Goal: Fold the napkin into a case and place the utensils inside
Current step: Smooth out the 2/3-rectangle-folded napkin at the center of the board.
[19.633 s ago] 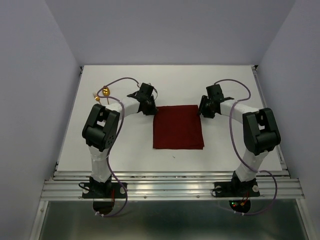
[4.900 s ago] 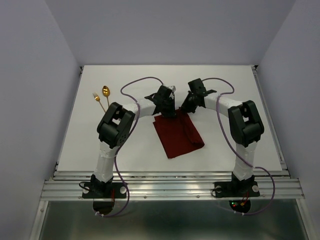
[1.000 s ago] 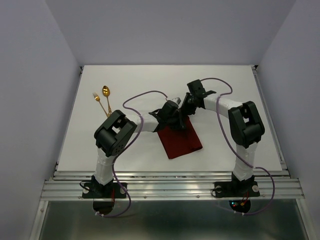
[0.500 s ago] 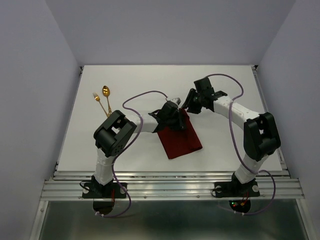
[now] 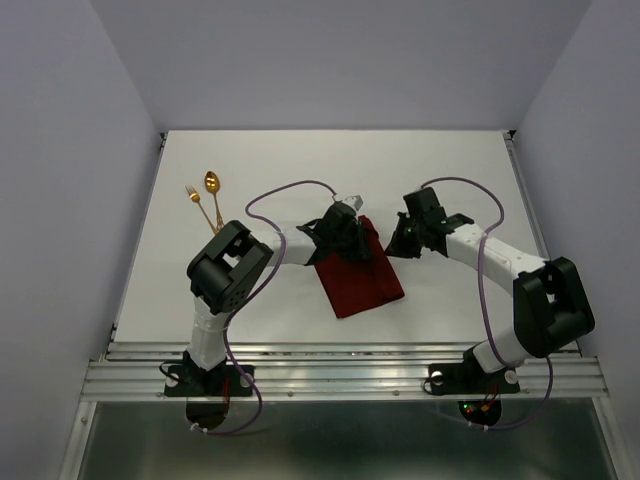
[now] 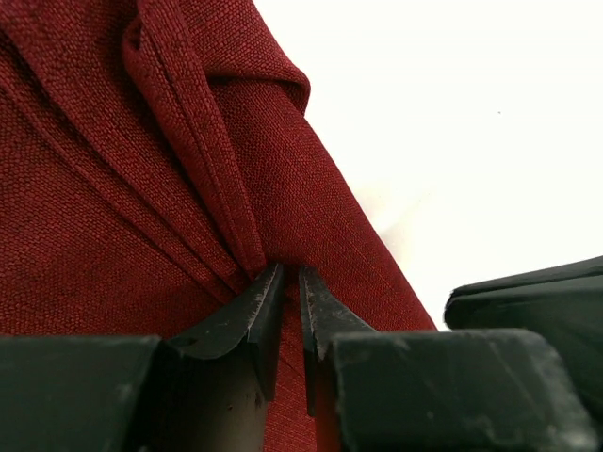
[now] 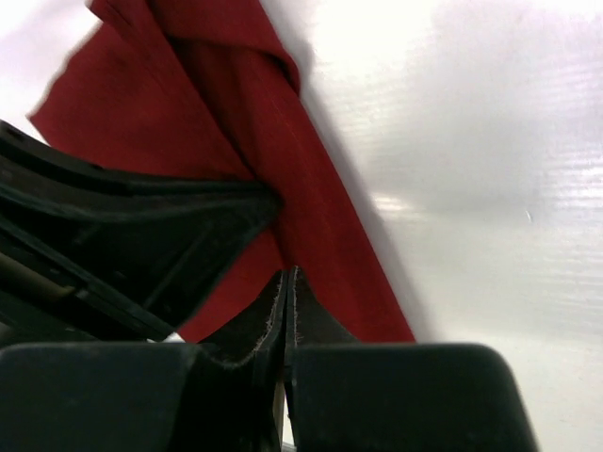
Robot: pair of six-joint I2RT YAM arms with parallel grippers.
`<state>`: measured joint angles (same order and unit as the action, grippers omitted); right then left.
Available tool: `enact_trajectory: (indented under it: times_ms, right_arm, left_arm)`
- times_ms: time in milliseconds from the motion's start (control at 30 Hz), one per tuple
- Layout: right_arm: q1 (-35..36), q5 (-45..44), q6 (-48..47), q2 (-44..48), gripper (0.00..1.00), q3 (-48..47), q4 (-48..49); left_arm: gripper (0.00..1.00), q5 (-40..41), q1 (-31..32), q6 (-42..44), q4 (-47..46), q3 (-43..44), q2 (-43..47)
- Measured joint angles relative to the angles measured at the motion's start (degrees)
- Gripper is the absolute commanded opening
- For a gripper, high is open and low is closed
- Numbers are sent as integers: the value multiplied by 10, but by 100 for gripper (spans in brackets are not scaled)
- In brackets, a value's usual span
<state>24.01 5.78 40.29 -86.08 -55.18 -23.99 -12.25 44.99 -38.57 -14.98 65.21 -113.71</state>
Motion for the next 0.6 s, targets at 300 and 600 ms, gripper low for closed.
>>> enact_trajectory:
  times_ms: [300, 600]
  right_arm:
    - [0, 33, -21, -2, 1, 46, 10]
    - [0, 29, -29, -56, 1, 65, 37]
  left_arm:
    - [25, -1, 0, 10, 1, 0, 0]
    - [25, -2, -1, 18, 10, 5, 0]
